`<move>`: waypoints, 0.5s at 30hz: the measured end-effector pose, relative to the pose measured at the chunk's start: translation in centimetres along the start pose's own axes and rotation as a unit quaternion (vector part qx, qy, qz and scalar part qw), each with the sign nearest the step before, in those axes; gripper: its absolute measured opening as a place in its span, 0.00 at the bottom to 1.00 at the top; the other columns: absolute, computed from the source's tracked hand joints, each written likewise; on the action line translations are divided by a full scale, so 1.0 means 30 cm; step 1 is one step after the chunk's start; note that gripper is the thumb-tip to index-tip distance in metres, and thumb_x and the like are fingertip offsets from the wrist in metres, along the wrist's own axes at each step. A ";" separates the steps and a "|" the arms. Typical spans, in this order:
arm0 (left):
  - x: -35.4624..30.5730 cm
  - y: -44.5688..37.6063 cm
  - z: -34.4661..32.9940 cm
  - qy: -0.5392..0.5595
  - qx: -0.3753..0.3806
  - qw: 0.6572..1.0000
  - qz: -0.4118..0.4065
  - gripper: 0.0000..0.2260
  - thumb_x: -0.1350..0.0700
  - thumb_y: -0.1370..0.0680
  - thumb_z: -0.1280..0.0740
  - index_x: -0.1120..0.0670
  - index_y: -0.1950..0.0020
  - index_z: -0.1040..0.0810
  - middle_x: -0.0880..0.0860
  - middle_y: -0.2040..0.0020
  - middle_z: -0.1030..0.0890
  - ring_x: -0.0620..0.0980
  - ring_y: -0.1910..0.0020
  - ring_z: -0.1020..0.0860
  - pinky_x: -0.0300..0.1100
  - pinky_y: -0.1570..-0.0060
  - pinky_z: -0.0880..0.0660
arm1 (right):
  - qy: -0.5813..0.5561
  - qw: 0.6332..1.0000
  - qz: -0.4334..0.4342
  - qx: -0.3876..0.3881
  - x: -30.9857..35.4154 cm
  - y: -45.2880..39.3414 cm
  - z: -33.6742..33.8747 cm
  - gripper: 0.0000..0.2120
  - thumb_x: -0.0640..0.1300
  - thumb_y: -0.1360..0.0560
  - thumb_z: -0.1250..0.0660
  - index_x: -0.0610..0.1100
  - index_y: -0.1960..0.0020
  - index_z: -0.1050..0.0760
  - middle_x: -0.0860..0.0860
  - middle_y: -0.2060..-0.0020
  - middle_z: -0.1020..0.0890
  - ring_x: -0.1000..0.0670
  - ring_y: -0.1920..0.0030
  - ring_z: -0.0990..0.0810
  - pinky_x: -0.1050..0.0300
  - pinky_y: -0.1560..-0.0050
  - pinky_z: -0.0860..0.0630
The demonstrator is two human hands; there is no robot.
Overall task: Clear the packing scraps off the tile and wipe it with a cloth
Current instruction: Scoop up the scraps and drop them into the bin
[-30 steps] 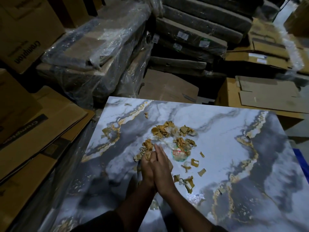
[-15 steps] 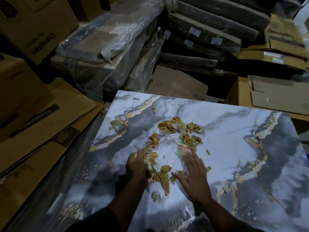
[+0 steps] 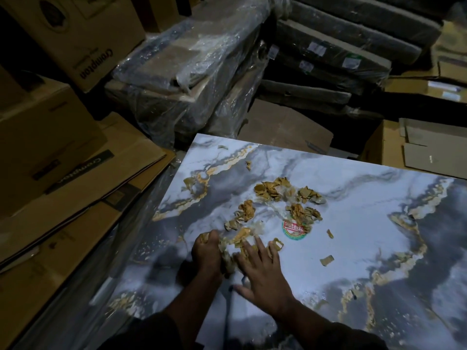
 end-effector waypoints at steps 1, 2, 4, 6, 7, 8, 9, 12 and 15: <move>0.001 0.003 0.003 0.006 0.001 1.000 0.003 0.09 0.57 0.20 0.34 0.58 0.58 0.18 0.54 0.60 0.17 0.54 0.60 0.21 0.43 0.58 0.24 | 0.011 1.000 -0.015 -0.009 -0.010 -0.007 0.005 0.25 0.67 0.23 0.39 0.53 0.32 0.26 0.46 0.28 0.29 0.37 0.26 0.33 0.35 0.31 0.37; 0.006 0.002 0.005 0.013 -0.001 1.000 0.005 0.09 0.57 0.20 0.34 0.58 0.57 0.18 0.54 0.59 0.16 0.54 0.59 0.20 0.42 0.59 0.24 | 0.014 0.999 -0.026 -0.022 -0.021 -0.011 0.012 0.18 0.63 0.22 0.39 0.53 0.39 0.25 0.47 0.34 0.27 0.39 0.32 0.27 0.40 0.36 0.34; 0.018 0.007 0.005 0.016 -0.004 1.000 0.016 0.08 0.56 0.20 0.33 0.57 0.58 0.18 0.55 0.59 0.16 0.55 0.58 0.19 0.43 0.58 0.22 | -0.009 0.998 -0.036 -0.047 -0.041 -0.015 0.031 0.08 0.57 0.21 0.37 0.53 0.49 0.25 0.50 0.45 0.26 0.44 0.46 0.24 0.47 0.47 0.31; 0.042 0.011 -0.007 0.003 0.008 0.999 0.037 0.09 0.55 0.21 0.32 0.56 0.59 0.19 0.56 0.59 0.16 0.57 0.57 0.19 0.49 0.53 0.20 | -0.024 0.998 -0.039 -0.047 -0.058 -0.023 0.048 0.08 0.53 0.20 0.36 0.50 0.55 0.26 0.50 0.54 0.26 0.45 0.55 0.25 0.50 0.54 0.29; 0.050 0.017 -0.017 0.002 0.016 0.999 0.047 0.09 0.54 0.22 0.32 0.56 0.60 0.19 0.56 0.60 0.16 0.58 0.58 0.19 0.51 0.53 0.20 | -0.029 0.998 -0.048 -0.042 -0.066 -0.029 0.059 0.10 0.53 0.20 0.36 0.49 0.57 0.26 0.50 0.57 0.26 0.46 0.57 0.25 0.51 0.57 0.28; 0.054 0.021 -0.026 -0.006 0.022 0.999 0.048 0.10 0.53 0.22 0.32 0.55 0.61 0.20 0.57 0.61 0.16 0.58 0.59 0.19 0.53 0.52 0.20 | -0.045 0.996 -0.072 -0.041 -0.077 -0.038 0.075 0.11 0.52 0.19 0.36 0.48 0.58 0.26 0.50 0.59 0.25 0.47 0.59 0.25 0.52 0.59 0.28; 0.047 0.030 -0.037 -0.022 0.028 0.999 0.041 0.10 0.51 0.23 0.33 0.55 0.61 0.20 0.58 0.59 0.16 0.59 0.58 0.19 0.53 0.50 0.20 | -0.078 0.989 -0.118 -0.047 -0.092 -0.046 0.098 0.12 0.52 0.19 0.36 0.47 0.58 0.26 0.50 0.61 0.25 0.48 0.60 0.25 0.53 0.61 0.29; 0.015 0.064 -0.082 -0.036 0.038 0.999 0.004 0.16 0.44 0.27 0.35 0.56 0.55 0.18 0.58 0.55 0.15 0.61 0.52 0.17 0.57 0.45 0.20 | -0.237 0.915 -0.308 -0.110 -0.152 -0.056 0.166 0.13 0.48 0.18 0.36 0.47 0.62 0.29 0.52 0.65 0.26 0.51 0.64 0.26 0.53 0.63 0.32; -0.013 0.130 -0.153 0.013 0.062 0.998 0.005 0.14 0.47 0.24 0.32 0.57 0.48 0.17 0.57 0.54 0.14 0.60 0.52 0.15 0.60 0.46 0.19 | -0.483 0.735 -0.447 -0.163 -0.177 -0.068 0.195 0.17 0.47 0.19 0.35 0.44 0.64 0.32 0.50 0.70 0.27 0.48 0.66 0.27 0.51 0.64 0.31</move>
Point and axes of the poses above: each hand's wrist, its own y-axis away from the middle knuckle, its own z-axis out of the back of the hand, x = y × z, the point moved 7 cm from there along -y, towards the middle knuckle
